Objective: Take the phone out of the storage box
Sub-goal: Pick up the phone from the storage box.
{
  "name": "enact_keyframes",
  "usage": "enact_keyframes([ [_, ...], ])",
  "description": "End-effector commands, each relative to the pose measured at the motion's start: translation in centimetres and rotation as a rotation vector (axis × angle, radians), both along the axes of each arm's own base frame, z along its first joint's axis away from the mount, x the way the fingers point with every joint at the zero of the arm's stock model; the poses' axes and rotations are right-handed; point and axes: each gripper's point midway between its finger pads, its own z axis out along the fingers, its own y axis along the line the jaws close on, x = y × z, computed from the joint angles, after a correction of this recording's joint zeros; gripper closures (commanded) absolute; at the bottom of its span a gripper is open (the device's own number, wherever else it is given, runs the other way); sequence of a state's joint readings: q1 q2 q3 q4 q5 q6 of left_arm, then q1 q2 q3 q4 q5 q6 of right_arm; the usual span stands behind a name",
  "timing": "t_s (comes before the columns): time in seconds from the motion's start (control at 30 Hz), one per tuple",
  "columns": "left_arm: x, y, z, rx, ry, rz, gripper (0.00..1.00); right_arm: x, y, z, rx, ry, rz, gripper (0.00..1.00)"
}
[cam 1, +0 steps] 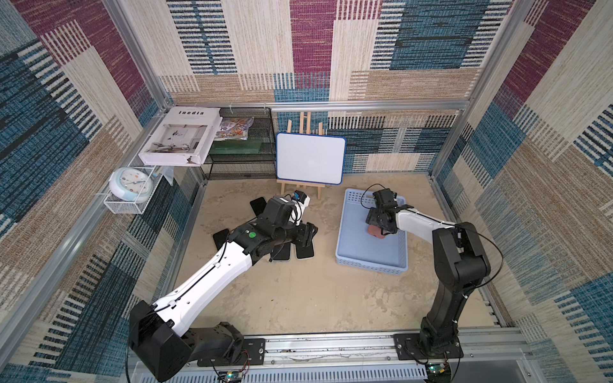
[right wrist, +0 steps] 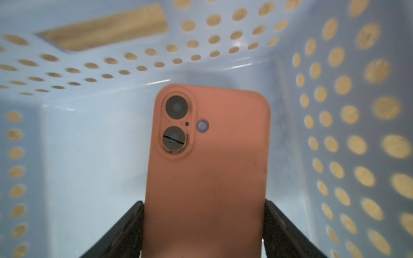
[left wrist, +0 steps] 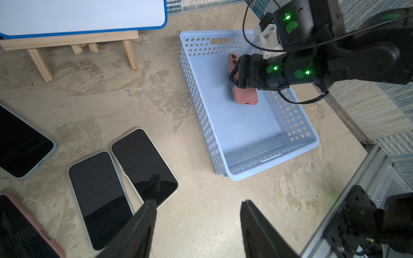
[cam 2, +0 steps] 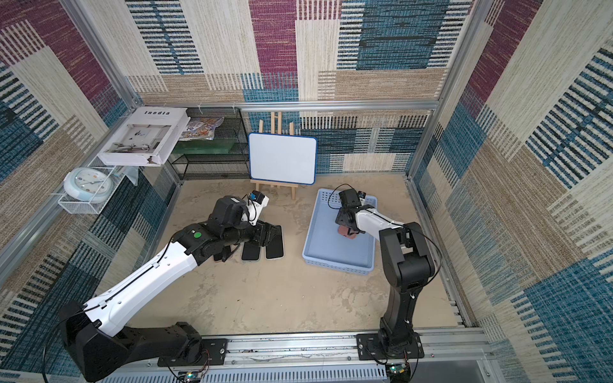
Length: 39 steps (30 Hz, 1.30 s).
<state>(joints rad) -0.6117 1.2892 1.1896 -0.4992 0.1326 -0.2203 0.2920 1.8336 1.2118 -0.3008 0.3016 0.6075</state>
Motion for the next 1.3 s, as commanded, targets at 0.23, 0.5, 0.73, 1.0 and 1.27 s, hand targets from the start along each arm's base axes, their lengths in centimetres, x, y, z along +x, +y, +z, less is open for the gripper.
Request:
enact_keyframes([
  [0.23,-1.8,-3.0,1.9,-0.209,0.006,-0.129,0.35,-1.8,6.5,9.6,0.130,-0.195,0.292,0.33],
  [0.5,-3.7,-6.4,2.5,-0.446,0.059,-0.207,0.36,-4.8,11.7,17.0,0.196,-0.317,0.475,0.36],
  [0.73,-3.6,-9.4,3.3,-0.489,0.041,-0.180,0.37,-6.9,14.7,21.1,0.256,-0.386,0.554,0.37],
  [1.0,-1.5,-10.3,2.8,-0.537,0.027,-0.023,0.38,-9.0,15.4,22.7,0.276,-0.429,0.580,0.38],
  [1.27,-0.3,-11.3,3.2,-0.632,-0.017,0.034,0.38,-10.5,15.0,23.7,0.305,-0.458,0.580,0.41],
])
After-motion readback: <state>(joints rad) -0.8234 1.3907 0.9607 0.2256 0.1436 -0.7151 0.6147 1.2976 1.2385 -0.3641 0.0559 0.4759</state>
